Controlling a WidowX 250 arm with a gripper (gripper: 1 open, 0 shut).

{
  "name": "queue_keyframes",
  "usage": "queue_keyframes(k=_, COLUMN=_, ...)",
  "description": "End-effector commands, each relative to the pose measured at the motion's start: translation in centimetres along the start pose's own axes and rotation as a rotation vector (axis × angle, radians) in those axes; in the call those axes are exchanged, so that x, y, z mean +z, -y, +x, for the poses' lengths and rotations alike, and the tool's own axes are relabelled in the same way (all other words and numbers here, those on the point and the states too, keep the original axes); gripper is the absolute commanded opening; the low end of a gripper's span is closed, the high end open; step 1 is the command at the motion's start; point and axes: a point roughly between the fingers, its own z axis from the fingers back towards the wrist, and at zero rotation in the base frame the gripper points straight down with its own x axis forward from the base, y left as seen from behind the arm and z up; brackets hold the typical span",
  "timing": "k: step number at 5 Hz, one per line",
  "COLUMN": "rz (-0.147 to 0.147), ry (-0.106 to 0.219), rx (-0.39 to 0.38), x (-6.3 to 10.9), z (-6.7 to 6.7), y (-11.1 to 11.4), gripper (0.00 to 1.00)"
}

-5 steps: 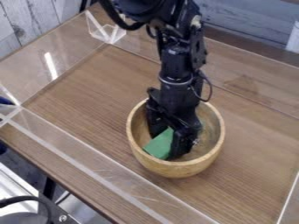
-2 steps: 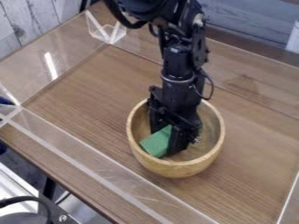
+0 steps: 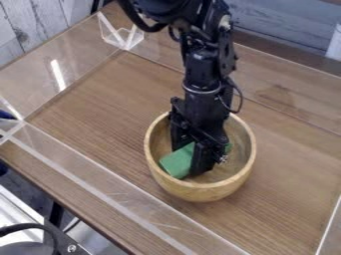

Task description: Remove the green block from inside the brown bowl and put it on the table

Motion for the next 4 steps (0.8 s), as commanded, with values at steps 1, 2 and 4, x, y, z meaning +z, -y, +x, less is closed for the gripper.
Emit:
queue_keyframes(k=1, rz=-0.013, ry=-0.019, rx=0.003, x=-0.96, z=-0.56, y=-1.14, gripper=0.00)
queue_keyframes(k=2, rz=-0.018, ry=-0.027, rx=-0.001, x=-1.14, z=-0.76, y=-1.34, gripper=0.00)
queue_keyframes(k=4, rz=-0.030, ry=-0.045, rx=-0.005, x=-1.42, z=-1.18, y=-1.70, gripper=0.00)
